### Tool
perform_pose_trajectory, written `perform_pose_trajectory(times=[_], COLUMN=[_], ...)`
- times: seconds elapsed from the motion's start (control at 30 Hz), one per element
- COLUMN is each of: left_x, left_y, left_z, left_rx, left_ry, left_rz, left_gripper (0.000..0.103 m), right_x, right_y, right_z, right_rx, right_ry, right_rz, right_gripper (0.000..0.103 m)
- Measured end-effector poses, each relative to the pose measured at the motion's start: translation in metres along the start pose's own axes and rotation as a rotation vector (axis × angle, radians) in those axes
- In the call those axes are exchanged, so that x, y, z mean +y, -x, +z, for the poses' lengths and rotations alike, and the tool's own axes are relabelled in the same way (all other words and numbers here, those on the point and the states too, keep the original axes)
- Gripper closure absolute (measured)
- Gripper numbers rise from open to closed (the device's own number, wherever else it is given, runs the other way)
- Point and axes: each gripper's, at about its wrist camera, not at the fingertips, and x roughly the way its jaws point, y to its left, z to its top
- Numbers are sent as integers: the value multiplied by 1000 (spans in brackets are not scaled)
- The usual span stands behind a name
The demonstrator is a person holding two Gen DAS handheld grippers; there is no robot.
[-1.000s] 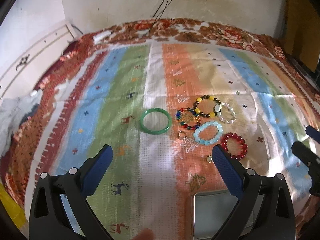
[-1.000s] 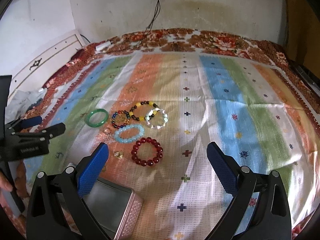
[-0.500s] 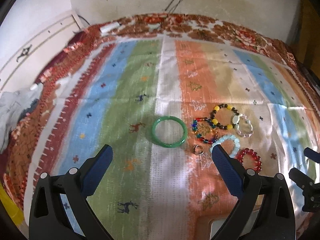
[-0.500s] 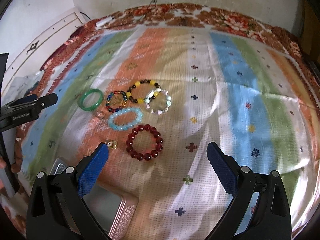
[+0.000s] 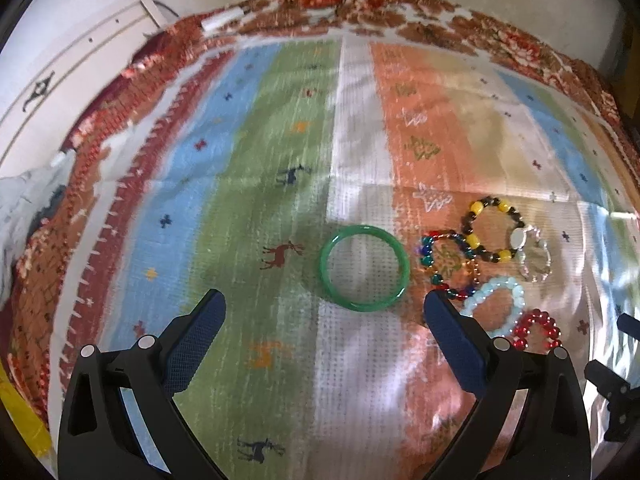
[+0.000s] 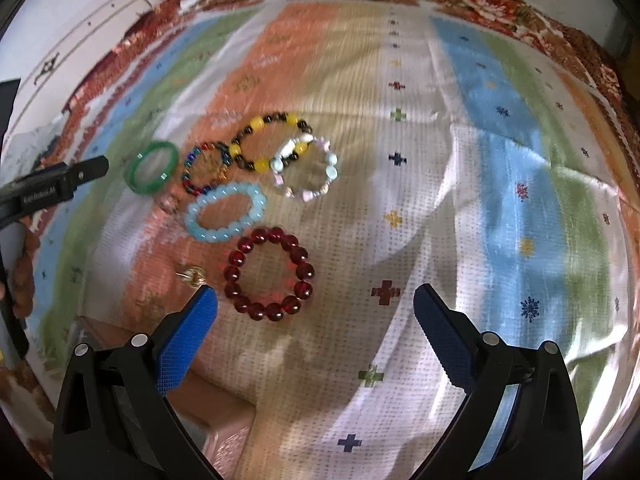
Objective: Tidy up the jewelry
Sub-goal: 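Reach the left tool to the green bangle while the right tool reaches the red bracelet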
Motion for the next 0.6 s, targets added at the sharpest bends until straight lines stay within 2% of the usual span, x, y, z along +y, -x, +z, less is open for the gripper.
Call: perform_pose_trajectory(times=[0.3, 0.6], left_x=[4, 4], left_y=[-37, -58], left_z=[10, 12], left_rx=[84, 130], left_ry=[13, 2], left_rz=[-52, -74], left_gripper=[7, 20], right_x=[3, 6], right_y=[-28, -42], right_z=[5, 13], right_rx=[74, 95], right_ry=[35, 66], right_rz=[-24, -31], right_gripper=[3, 4])
